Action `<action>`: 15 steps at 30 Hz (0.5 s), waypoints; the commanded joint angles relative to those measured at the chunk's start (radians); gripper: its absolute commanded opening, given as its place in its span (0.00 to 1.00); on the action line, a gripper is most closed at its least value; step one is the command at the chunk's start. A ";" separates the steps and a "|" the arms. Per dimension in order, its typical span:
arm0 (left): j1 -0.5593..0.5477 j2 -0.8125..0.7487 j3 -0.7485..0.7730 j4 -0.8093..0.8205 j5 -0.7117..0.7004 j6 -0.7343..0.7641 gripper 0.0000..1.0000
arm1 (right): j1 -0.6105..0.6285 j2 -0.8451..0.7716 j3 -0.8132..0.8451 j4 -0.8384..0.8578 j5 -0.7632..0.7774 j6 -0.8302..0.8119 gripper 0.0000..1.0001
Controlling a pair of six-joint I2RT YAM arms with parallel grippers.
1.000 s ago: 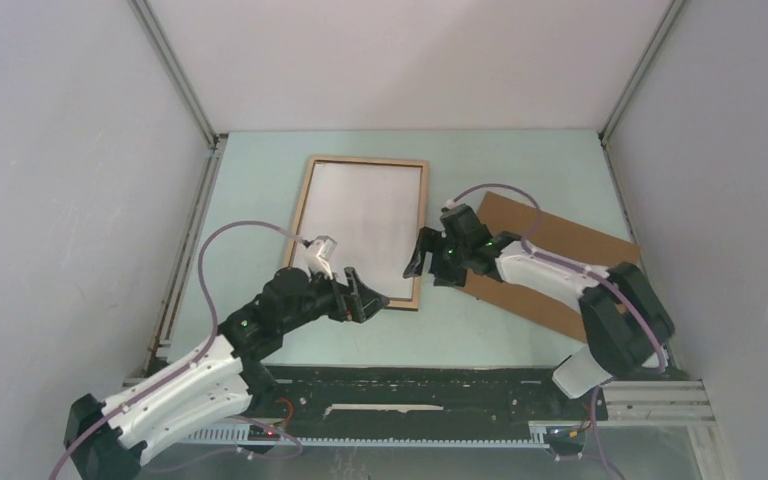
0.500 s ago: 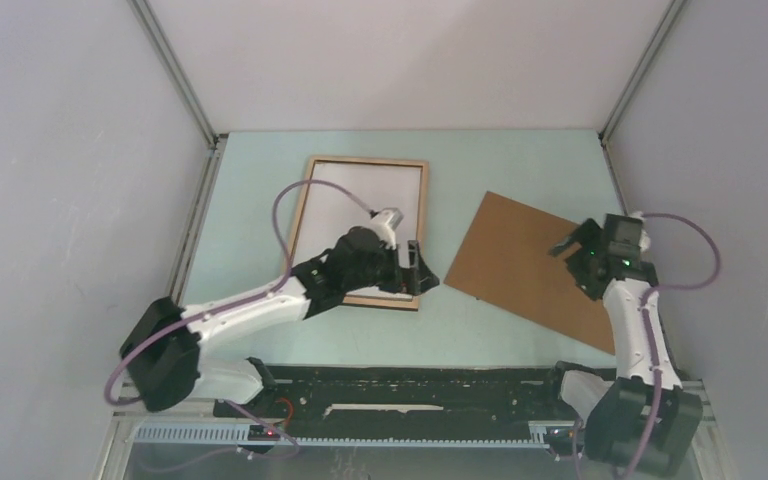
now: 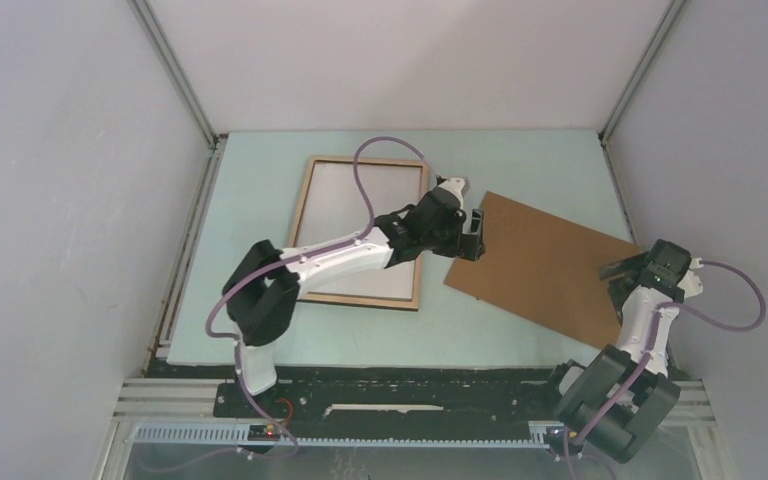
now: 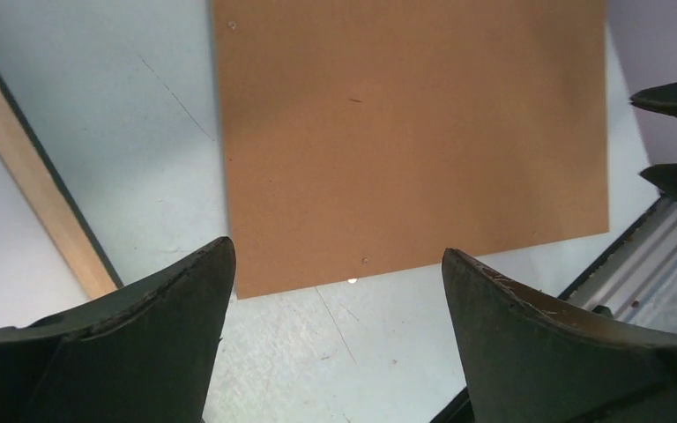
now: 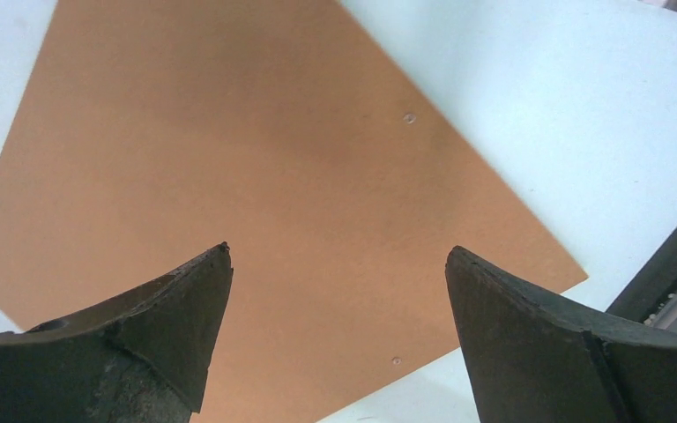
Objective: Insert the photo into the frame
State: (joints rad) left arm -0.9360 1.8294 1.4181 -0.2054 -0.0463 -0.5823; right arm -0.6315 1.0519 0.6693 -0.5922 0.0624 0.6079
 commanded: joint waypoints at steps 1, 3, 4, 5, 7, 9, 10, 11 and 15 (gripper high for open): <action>-0.009 0.117 0.144 -0.101 -0.013 0.018 0.96 | -0.061 0.050 -0.013 0.041 0.031 -0.015 0.98; -0.009 0.169 0.192 -0.128 -0.003 0.025 0.96 | -0.071 0.058 -0.019 0.045 0.054 -0.015 0.98; -0.009 0.192 0.219 -0.144 -0.005 0.026 0.97 | -0.077 0.059 -0.024 0.053 0.061 -0.015 0.98; -0.010 0.215 0.239 -0.159 -0.014 0.028 0.97 | -0.085 0.059 -0.031 0.058 0.064 -0.013 0.98; -0.013 0.247 0.265 -0.171 -0.026 0.031 0.97 | -0.106 0.059 -0.040 0.066 0.059 -0.006 0.98; -0.014 0.271 0.279 -0.171 -0.029 0.030 0.97 | -0.122 0.066 -0.046 0.079 0.058 -0.002 0.98; -0.013 0.282 0.284 -0.174 -0.032 0.030 0.98 | -0.129 0.071 -0.049 0.082 0.059 -0.001 0.98; -0.012 0.292 0.289 -0.178 -0.037 0.029 0.97 | -0.133 0.079 -0.051 0.086 0.060 0.001 0.98; -0.012 0.319 0.313 -0.198 -0.062 0.020 0.98 | -0.163 0.127 -0.056 0.111 0.024 0.007 0.98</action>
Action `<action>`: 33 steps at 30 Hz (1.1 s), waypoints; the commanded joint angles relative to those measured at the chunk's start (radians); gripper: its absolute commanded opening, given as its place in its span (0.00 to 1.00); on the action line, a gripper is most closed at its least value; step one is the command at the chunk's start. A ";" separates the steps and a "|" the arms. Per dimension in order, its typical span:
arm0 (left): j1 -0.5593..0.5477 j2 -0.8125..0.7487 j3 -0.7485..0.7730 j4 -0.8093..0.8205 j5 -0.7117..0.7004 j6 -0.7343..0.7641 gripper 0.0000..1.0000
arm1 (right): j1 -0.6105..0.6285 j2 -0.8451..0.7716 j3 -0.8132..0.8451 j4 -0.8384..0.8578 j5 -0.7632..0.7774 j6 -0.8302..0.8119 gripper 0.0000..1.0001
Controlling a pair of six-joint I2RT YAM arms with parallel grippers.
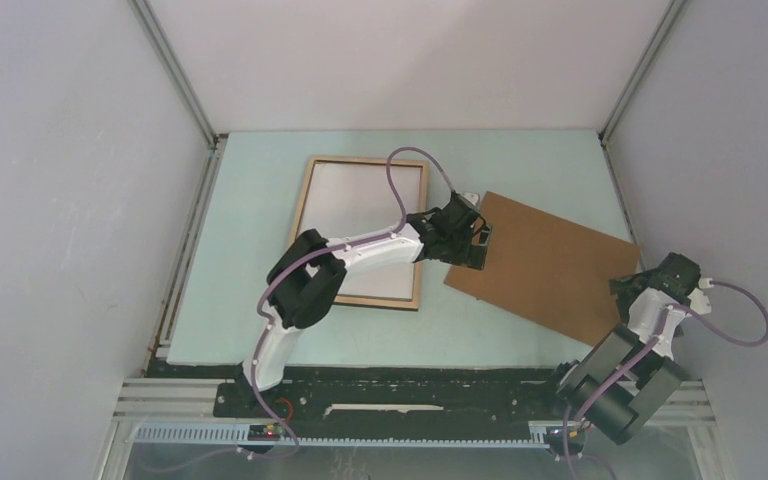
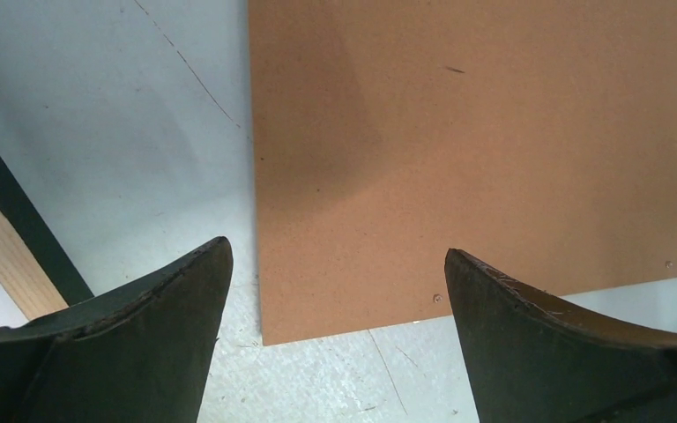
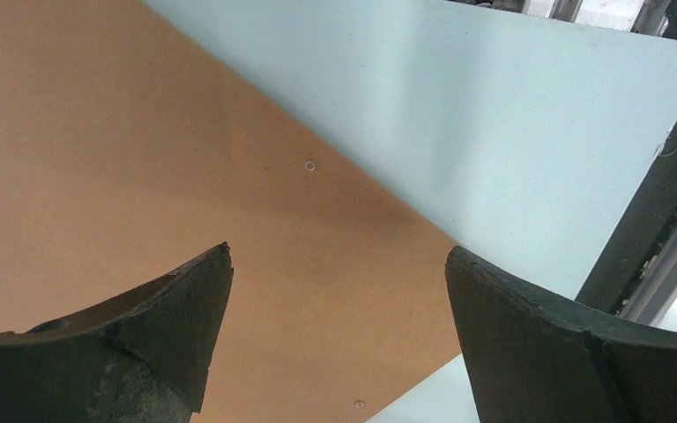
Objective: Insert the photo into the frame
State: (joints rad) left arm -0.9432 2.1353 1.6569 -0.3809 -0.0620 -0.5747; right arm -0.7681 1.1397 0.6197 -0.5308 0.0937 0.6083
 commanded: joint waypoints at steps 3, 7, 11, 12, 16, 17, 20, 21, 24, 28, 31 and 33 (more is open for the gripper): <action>-0.005 0.021 0.076 -0.028 -0.061 -0.004 0.99 | -0.042 0.074 -0.007 0.054 -0.017 0.015 0.97; 0.005 0.025 0.069 -0.025 -0.057 -0.024 1.00 | -0.070 0.100 -0.015 0.059 -0.039 0.017 0.97; 0.036 0.026 0.029 0.004 -0.010 -0.088 1.00 | -0.099 0.121 -0.033 0.070 -0.065 0.020 0.97; 0.044 0.023 0.013 0.022 0.013 -0.108 1.00 | -0.108 0.126 -0.035 0.073 -0.080 0.018 0.97; 0.064 0.021 -0.034 0.088 0.104 -0.174 1.00 | -0.121 0.144 -0.042 0.079 -0.128 0.015 0.96; 0.064 0.023 -0.041 0.100 0.121 -0.184 1.00 | -0.122 0.147 -0.044 0.081 -0.136 0.012 0.96; 0.066 0.030 -0.061 0.125 0.167 -0.229 1.00 | -0.123 0.156 -0.046 0.082 -0.163 0.003 0.94; 0.066 0.032 -0.073 0.142 0.184 -0.252 1.00 | -0.122 0.158 -0.047 0.083 -0.169 0.001 0.94; 0.068 0.036 -0.121 0.226 0.252 -0.303 1.00 | -0.122 0.168 -0.054 0.104 -0.227 -0.002 0.94; 0.077 0.044 -0.145 0.311 0.401 -0.361 1.00 | -0.123 0.198 -0.060 0.116 -0.285 -0.009 0.93; 0.086 0.016 -0.206 0.451 0.474 -0.452 1.00 | -0.121 0.226 -0.062 0.140 -0.342 -0.011 0.92; 0.090 -0.033 -0.248 0.522 0.485 -0.473 1.00 | -0.117 0.236 -0.064 0.143 -0.357 -0.014 0.92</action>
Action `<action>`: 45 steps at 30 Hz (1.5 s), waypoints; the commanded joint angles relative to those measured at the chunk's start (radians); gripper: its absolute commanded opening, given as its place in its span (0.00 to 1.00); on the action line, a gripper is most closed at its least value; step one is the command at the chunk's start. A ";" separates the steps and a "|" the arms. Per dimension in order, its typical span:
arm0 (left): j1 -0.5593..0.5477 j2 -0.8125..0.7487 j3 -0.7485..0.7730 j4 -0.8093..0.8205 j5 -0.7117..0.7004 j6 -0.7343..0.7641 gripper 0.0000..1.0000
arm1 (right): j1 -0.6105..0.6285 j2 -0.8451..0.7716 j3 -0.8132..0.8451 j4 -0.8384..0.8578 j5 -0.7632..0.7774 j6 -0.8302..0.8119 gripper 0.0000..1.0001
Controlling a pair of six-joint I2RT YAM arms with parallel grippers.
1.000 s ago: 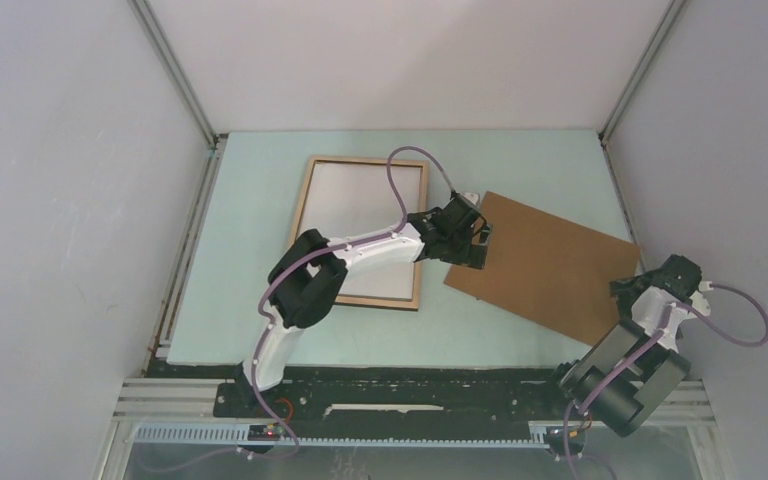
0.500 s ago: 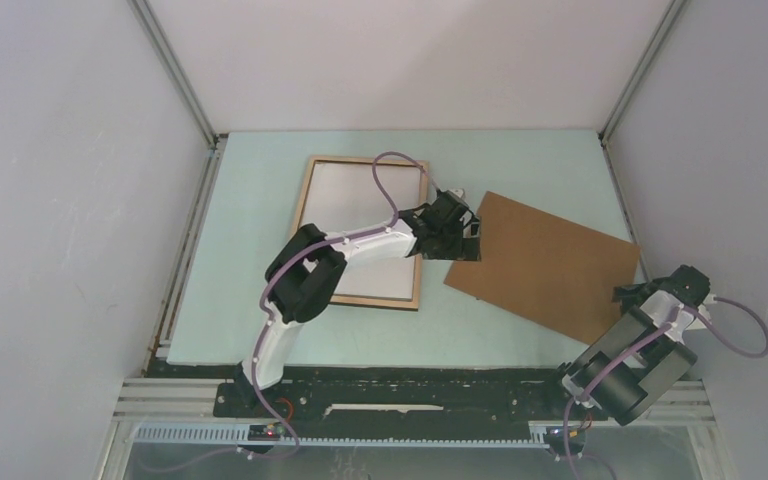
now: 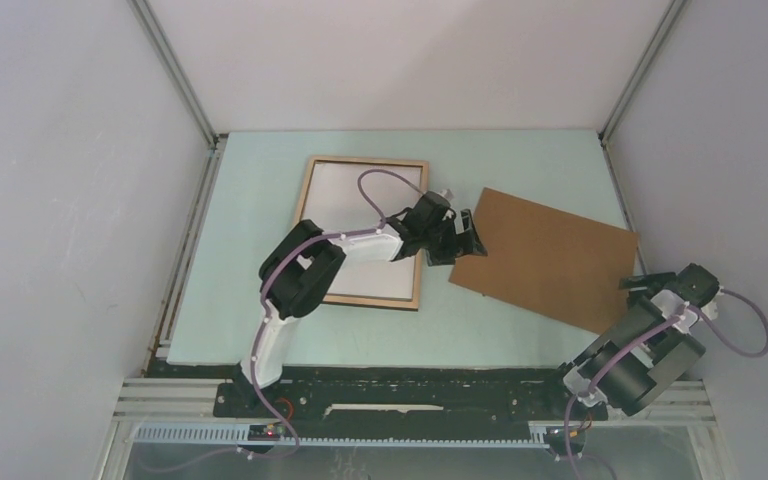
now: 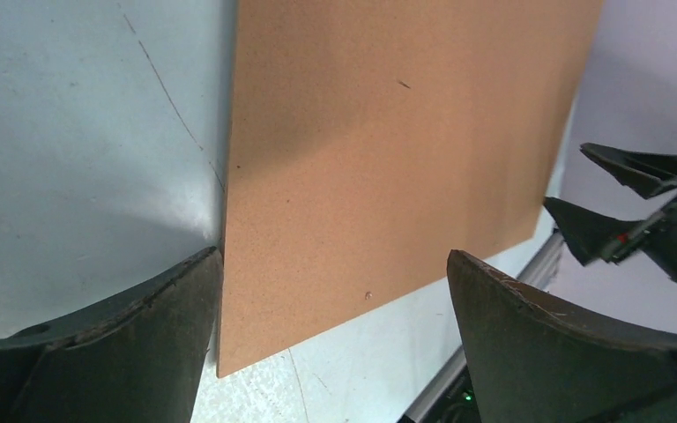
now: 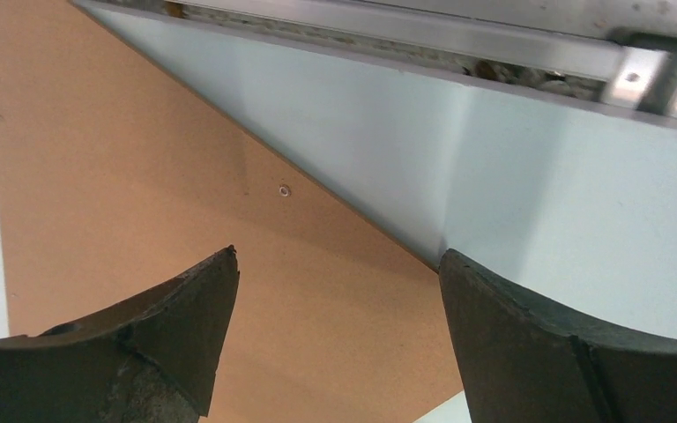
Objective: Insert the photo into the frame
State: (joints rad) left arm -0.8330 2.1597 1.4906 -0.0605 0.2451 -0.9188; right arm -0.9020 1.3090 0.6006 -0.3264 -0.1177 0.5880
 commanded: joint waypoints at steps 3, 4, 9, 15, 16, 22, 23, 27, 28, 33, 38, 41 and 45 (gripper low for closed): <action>-0.009 -0.137 -0.108 0.229 0.189 -0.142 0.99 | 0.041 0.073 -0.054 -0.050 -0.156 0.007 0.91; -0.003 -0.168 -0.120 0.247 0.192 -0.151 0.99 | 0.048 0.079 -0.055 -0.045 -0.167 0.010 0.91; 0.022 -0.307 -0.188 0.259 0.190 -0.145 0.99 | 0.079 0.076 -0.053 -0.042 -0.182 0.017 0.90; 0.076 -0.401 -0.340 0.359 0.179 -0.193 0.99 | 0.175 0.039 -0.056 -0.037 -0.174 0.033 0.90; 0.084 -0.396 -0.350 0.374 0.190 -0.206 0.99 | 0.195 0.043 -0.056 -0.037 -0.189 0.038 0.90; 0.102 -0.384 -0.407 0.563 0.234 -0.299 0.96 | 0.256 0.054 -0.052 -0.037 -0.191 0.047 0.90; 0.102 -0.381 -0.408 0.593 0.241 -0.317 0.95 | 0.262 0.055 -0.053 -0.037 -0.194 0.048 0.90; 0.100 -0.379 -0.421 0.700 0.241 -0.395 0.89 | 0.292 0.061 -0.051 -0.017 -0.206 0.052 0.89; 0.100 -0.380 -0.425 0.736 0.243 -0.412 0.86 | 0.293 0.063 -0.050 -0.015 -0.209 0.051 0.89; 0.096 -0.384 -0.440 0.881 0.241 -0.498 0.77 | 0.301 0.066 -0.050 -0.012 -0.216 0.048 0.89; 0.069 -0.350 -0.403 0.960 0.271 -0.595 0.75 | 0.306 0.079 -0.024 -0.013 -0.244 0.047 0.89; 0.056 -0.361 -0.414 0.922 0.240 -0.583 0.76 | 0.313 0.072 -0.033 -0.014 -0.243 0.045 0.89; 0.045 -0.386 -0.403 0.715 0.186 -0.483 0.78 | 0.308 0.071 -0.034 -0.013 -0.256 0.033 0.89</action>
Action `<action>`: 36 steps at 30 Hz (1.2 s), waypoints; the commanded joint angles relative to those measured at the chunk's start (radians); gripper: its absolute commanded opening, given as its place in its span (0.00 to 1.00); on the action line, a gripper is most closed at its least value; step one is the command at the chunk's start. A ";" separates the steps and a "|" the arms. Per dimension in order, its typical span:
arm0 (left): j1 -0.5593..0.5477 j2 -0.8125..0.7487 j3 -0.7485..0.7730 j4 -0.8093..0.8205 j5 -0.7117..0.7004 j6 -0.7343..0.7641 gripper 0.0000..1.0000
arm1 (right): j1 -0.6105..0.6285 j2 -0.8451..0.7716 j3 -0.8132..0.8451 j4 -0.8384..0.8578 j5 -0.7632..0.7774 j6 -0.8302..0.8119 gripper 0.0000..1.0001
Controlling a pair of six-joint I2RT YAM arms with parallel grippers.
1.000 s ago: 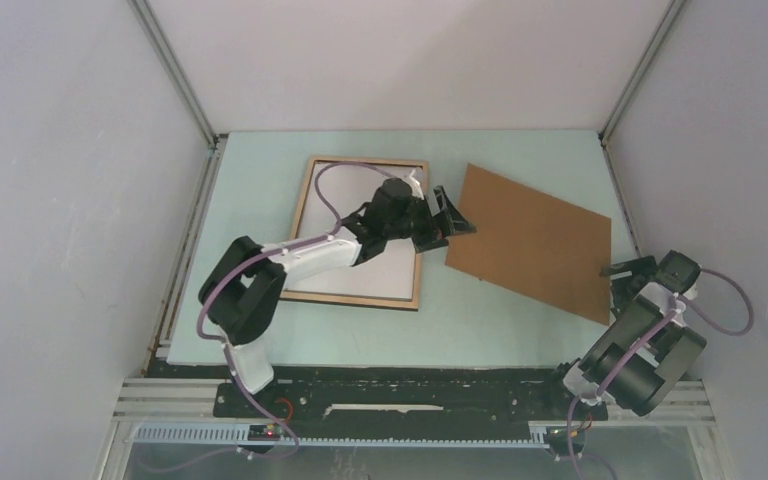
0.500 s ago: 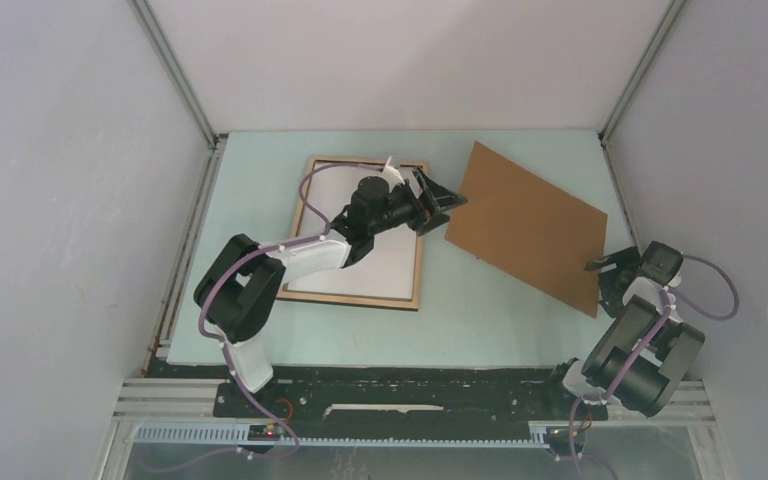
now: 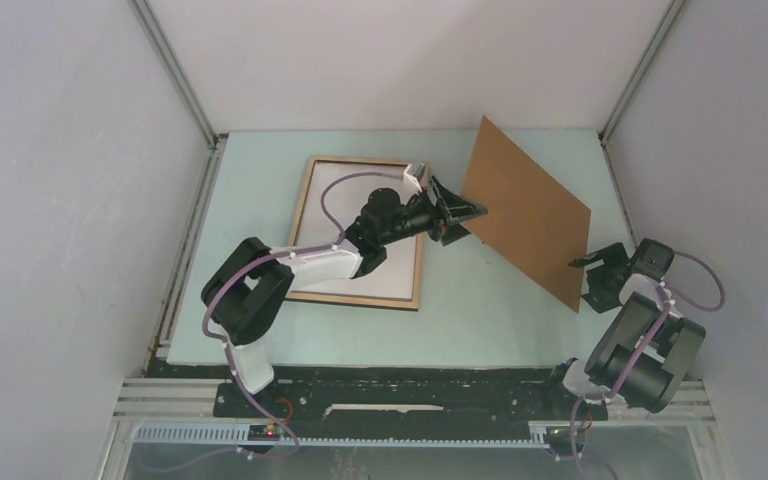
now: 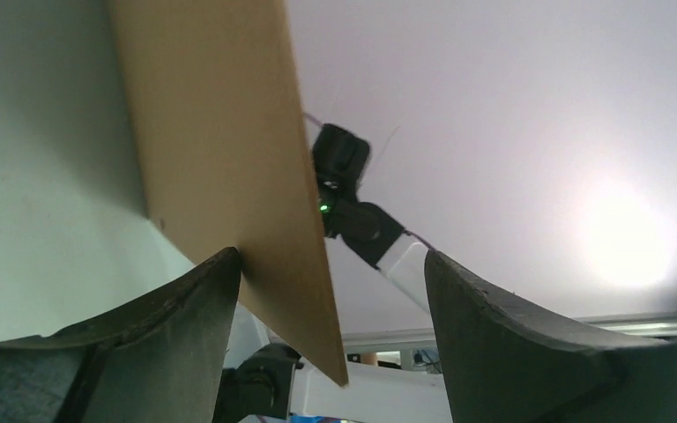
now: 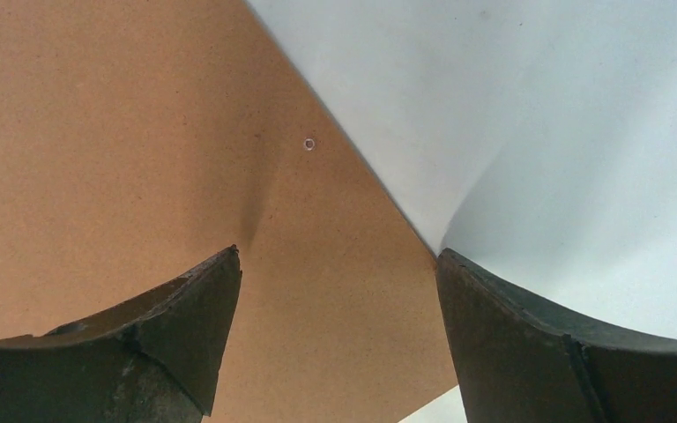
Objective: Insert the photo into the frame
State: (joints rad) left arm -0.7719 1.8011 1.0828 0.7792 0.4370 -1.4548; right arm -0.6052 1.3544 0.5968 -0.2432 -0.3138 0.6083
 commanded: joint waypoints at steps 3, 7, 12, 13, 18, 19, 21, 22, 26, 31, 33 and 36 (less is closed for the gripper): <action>-0.016 -0.055 0.011 -0.228 -0.040 0.145 0.78 | 0.010 0.013 -0.029 -0.101 -0.042 0.002 0.89; -0.019 -0.117 0.063 -0.516 -0.163 0.351 0.77 | 0.017 -0.010 -0.031 -0.118 -0.024 -0.006 0.89; -0.021 -0.142 0.088 -0.597 -0.284 0.435 0.68 | 0.036 -0.046 -0.029 -0.131 0.001 -0.008 0.89; -0.020 -0.138 0.092 -0.591 -0.290 0.435 0.65 | 0.043 -0.053 -0.029 -0.135 0.012 -0.011 0.89; -0.020 -0.128 0.110 -0.548 -0.307 0.437 0.44 | 0.058 -0.069 -0.020 -0.138 0.038 -0.033 0.89; -0.020 -0.134 0.108 -0.552 -0.319 0.449 0.39 | 0.059 -0.074 -0.015 -0.140 0.024 -0.045 0.89; -0.017 -0.150 0.110 -0.574 -0.341 0.482 0.33 | 0.066 -0.090 -0.015 -0.145 -0.002 -0.069 0.89; -0.015 -0.159 0.111 -0.588 -0.348 0.499 0.30 | 0.071 -0.100 -0.015 -0.146 -0.019 -0.081 0.89; -0.005 -0.210 0.114 -0.658 -0.373 0.581 0.14 | 0.115 -0.190 -0.015 -0.164 -0.026 -0.117 0.89; 0.009 -0.288 0.105 -0.739 -0.344 0.696 0.08 | 0.219 -0.335 -0.010 -0.203 0.018 -0.158 0.90; 0.010 -0.323 0.098 -0.769 -0.343 0.752 0.04 | 0.281 -0.395 -0.009 -0.213 0.027 -0.158 0.91; 0.018 -0.371 0.092 -0.825 -0.316 0.795 0.00 | 0.410 -0.475 -0.004 -0.211 0.073 -0.158 0.91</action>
State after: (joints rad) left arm -0.7708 1.5204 1.1133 0.0280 0.1196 -0.8295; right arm -0.3191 0.9657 0.5804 -0.4381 -0.2996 0.4896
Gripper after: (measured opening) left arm 0.034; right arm 0.906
